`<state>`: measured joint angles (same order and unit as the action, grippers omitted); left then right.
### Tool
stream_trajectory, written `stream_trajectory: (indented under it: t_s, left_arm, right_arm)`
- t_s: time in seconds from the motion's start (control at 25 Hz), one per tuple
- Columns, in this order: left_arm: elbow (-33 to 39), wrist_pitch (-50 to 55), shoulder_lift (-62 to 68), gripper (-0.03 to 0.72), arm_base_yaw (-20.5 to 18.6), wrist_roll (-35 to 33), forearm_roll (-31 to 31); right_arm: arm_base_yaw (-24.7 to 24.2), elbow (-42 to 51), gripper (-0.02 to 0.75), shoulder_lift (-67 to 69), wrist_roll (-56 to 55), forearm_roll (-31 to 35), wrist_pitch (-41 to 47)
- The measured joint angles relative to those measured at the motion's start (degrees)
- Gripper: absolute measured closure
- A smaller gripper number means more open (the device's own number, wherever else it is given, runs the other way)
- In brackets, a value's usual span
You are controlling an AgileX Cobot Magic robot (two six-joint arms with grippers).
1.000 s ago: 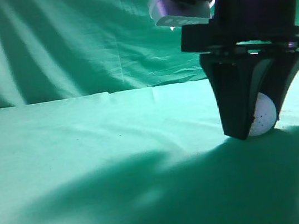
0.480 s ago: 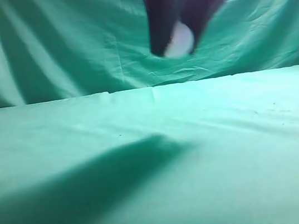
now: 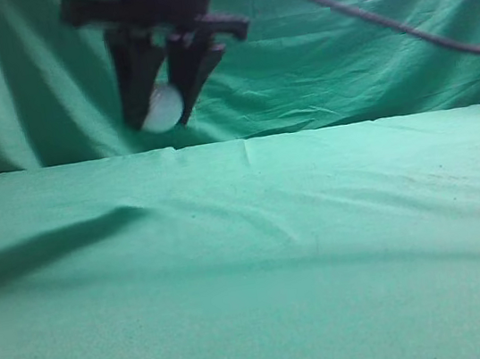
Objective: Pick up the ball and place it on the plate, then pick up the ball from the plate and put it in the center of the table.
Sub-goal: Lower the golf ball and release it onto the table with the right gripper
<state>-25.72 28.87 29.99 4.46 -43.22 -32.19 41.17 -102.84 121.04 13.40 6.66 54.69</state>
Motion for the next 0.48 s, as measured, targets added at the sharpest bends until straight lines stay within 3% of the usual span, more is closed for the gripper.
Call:
stream_trajectory:
  t_s: [0.24,0.48]
  left_arm:
    - [0.0,-0.21,0.0,0.688,0.0,0.0,-0.13]
    - [1.09,-0.71,0.0,0.688,0.0,0.0,-0.25]
  right_arm:
    - [1.57,-8.72,0.41,9.33,0.1,0.0,0.22]
    - [1.57,-9.7,0.41,12.55,0.1,0.0,-0.28]
